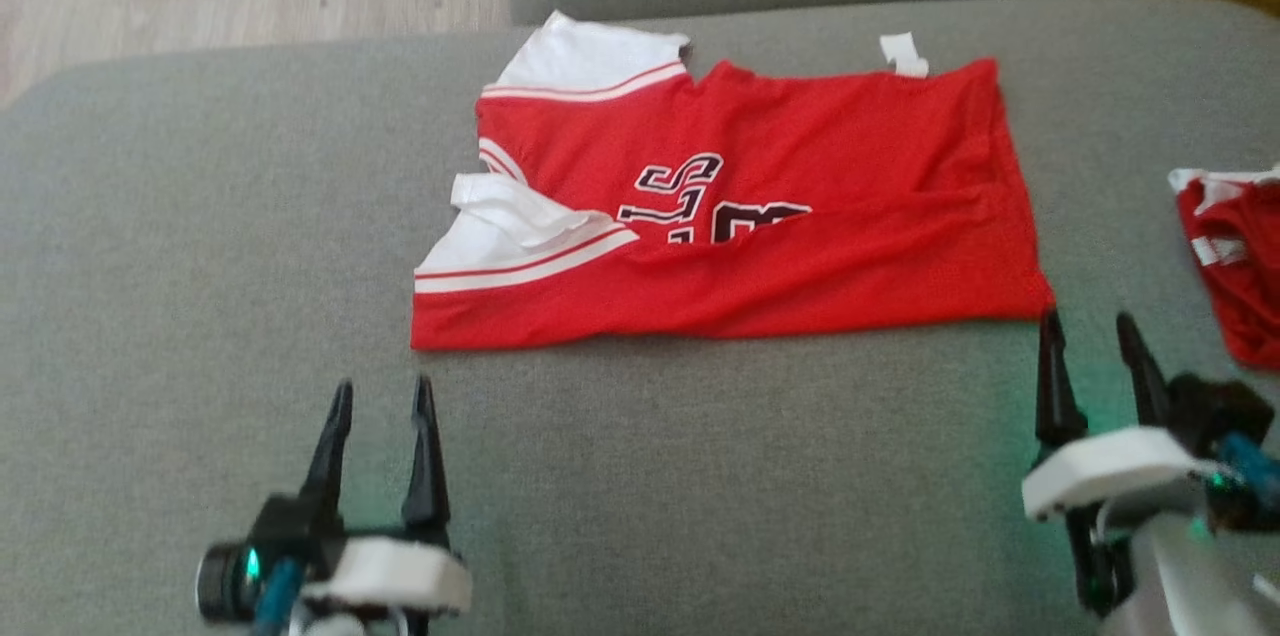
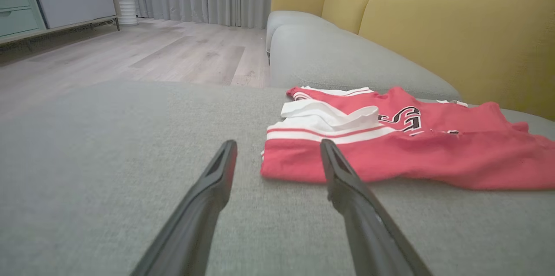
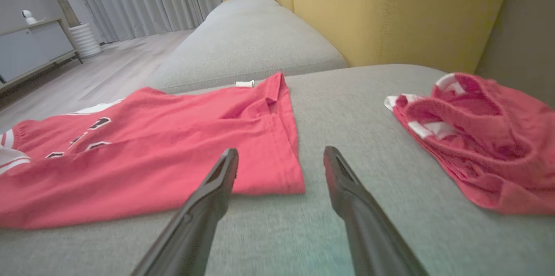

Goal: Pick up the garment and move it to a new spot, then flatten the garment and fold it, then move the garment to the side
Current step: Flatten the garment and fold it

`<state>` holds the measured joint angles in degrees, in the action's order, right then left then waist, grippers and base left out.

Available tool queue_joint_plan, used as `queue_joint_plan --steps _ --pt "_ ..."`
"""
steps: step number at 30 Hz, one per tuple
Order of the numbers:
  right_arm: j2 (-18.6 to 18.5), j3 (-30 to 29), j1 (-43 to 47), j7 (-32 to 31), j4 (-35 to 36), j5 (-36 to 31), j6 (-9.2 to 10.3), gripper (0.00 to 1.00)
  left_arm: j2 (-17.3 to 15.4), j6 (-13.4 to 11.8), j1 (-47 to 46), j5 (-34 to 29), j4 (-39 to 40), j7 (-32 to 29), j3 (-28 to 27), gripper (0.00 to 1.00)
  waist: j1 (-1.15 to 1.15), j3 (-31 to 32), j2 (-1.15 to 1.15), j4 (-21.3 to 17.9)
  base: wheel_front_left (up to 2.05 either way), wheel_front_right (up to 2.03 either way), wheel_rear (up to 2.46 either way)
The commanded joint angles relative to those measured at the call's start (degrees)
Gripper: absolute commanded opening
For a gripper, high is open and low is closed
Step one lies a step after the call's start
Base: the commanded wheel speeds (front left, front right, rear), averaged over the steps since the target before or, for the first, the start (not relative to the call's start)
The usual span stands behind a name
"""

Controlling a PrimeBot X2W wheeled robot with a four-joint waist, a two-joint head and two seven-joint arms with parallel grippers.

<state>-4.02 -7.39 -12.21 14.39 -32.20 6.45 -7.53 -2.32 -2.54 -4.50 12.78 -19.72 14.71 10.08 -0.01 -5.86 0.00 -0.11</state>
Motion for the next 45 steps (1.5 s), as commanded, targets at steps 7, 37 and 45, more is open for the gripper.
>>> queue_joint_plan --steps 7,37,45 --pt "1.0 1.3 5.1 0.6 1.7 0.3 0.04 1.00 -0.6 -0.8 7.2 -0.1 3.7 0.3 -2.1 1.00 0.01 4.4 0.00 -1.2 0.00 0.00 0.00" --pt "1.1 5.4 -8.7 0.6 3.5 3.3 0.04 1.00 -0.6 1.8 -14.7 5.0 -16.9 0.3 -4.1 1.00 0.01 -9.9 0.00 -5.4 0.00 0.00 0.00" --pt "0.9 4.7 -11.5 0.6 -1.0 3.4 0.04 1.00 -0.6 2.2 -17.4 6.2 -24.8 0.3 -2.1 0.25 0.01 -10.7 0.00 -5.1 0.00 0.00 0.00"
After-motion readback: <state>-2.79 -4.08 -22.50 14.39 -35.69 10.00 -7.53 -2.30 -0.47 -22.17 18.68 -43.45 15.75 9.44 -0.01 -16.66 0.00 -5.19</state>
